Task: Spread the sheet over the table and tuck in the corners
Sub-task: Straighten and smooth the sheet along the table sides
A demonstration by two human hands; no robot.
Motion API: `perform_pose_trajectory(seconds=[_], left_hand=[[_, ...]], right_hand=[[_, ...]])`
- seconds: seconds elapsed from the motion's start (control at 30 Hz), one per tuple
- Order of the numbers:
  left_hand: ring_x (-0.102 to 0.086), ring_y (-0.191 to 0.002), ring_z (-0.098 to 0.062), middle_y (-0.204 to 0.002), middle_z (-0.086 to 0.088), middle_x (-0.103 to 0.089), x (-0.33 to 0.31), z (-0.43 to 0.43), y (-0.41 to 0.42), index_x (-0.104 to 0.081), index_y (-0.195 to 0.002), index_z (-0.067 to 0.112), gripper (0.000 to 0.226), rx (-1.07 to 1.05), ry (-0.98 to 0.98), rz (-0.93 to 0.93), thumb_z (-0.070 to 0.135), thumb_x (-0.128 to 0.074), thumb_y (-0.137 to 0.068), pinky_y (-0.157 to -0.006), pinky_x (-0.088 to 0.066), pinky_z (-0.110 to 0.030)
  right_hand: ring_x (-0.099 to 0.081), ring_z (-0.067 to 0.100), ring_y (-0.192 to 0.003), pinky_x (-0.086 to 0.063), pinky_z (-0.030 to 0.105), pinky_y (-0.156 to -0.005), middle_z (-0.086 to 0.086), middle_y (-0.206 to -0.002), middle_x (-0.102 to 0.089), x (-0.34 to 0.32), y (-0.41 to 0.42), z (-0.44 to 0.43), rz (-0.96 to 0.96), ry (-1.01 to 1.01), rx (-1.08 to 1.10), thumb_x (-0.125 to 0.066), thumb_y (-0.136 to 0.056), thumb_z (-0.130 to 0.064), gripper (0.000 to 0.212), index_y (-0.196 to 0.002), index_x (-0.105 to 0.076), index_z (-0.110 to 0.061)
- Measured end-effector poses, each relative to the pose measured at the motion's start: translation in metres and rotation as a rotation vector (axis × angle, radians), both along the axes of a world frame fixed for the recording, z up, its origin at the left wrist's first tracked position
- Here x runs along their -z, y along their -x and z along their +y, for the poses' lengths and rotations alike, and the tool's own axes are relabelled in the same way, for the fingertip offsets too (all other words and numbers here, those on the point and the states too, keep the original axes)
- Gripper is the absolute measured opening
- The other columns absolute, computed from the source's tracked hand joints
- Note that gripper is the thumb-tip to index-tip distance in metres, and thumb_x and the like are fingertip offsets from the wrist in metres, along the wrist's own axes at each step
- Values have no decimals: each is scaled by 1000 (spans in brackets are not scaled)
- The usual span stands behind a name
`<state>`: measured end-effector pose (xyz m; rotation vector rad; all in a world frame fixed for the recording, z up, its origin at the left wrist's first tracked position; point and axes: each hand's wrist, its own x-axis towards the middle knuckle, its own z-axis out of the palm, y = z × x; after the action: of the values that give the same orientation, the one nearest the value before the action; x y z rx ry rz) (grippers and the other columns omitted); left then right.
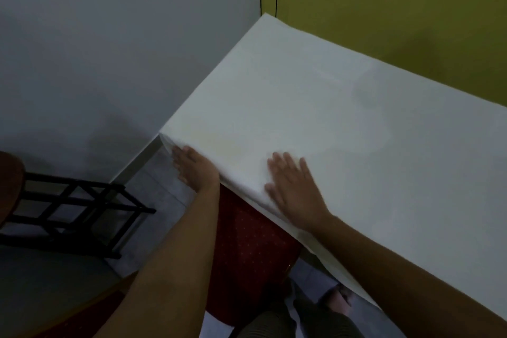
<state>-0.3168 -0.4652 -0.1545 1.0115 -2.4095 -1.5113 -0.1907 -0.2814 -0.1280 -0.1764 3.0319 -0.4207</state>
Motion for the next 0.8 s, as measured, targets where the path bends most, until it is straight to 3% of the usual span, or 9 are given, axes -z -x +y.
perform_pose_trajectory(seconds=[0.1, 0.23, 0.3, 0.37, 0.47, 0.57, 0.7, 0.8], left_hand=[[0, -148, -19, -161, -8, -4, 0, 7, -3, -4, -153, 11, 59, 131, 247, 3, 38, -21, -104, -117, 8, -42], [3, -148, -19, -161, -8, -2, -7, 16, -4, -8, -153, 12, 58, 327, 471, 78, 33, -28, -103, -115, 13, -48], [1, -148, -19, -161, -7, -4, -13, 22, 0, -11, -153, 14, 56, 474, 587, 119, 31, -28, -102, -113, 16, -46], [-3, -148, -21, -160, -8, -10, -18, 30, 8, -18, -152, 14, 54, 667, 723, 132, 30, -31, -102, -113, 16, -46], [-6, -148, -22, -160, -8, -14, -18, 37, 28, -21, -151, 14, 55, 946, 822, 67, 34, -32, -101, -116, 7, -51], [-8, -148, -23, -160, -7, -13, -14, 25, 42, -18, -152, 15, 58, 948, 905, -18, 41, -28, -101, -116, 2, -53], [-8, -147, -29, -159, -15, -12, -10, 19, 39, -15, -152, 10, 64, 833, 961, -79, 45, -27, -100, -115, 1, -58], [-5, -148, -29, -159, -18, -10, -14, 56, 23, -13, -151, 3, 61, 828, 874, -111, 36, -26, -101, -116, 1, -58]], right_hand=[[-4, 22, -148, 2, 46, -119, 5, -160, -13, -1, 16, 30, -4, -26, 198, -23, -101, -42, 57, -151, -16, -15], [3, 26, -148, 4, 50, -119, 8, -161, -4, 3, 20, 37, -104, -61, 348, -19, -101, -43, 60, -152, -7, -13], [1, 27, -148, 6, 50, -118, 9, -160, -6, 3, 13, 17, -80, -76, 206, -21, -100, -47, 63, -152, -9, -12], [-4, 28, -148, 4, 51, -117, 8, -160, -12, 3, 1, -9, -57, -76, -71, -21, -99, -50, 65, -151, -14, -13], [-16, 28, -146, -8, 50, -118, 8, -157, -22, 0, -4, -11, -28, -51, -328, -25, -100, -46, 60, -149, -25, -12], [-24, 35, -143, -12, 51, -116, 14, -153, -29, -2, 15, 35, 61, -32, -58, -37, -100, -36, 54, -146, -31, -7], [-1, 27, -148, 1, 47, -119, 9, -160, -8, -3, 22, 102, -70, -71, 547, -21, -102, -40, 59, -152, -11, -10], [2, 25, -148, 4, 47, -119, 7, -161, -4, 0, 13, 98, -101, -87, 480, -20, -102, -42, 59, -152, -7, -13]])
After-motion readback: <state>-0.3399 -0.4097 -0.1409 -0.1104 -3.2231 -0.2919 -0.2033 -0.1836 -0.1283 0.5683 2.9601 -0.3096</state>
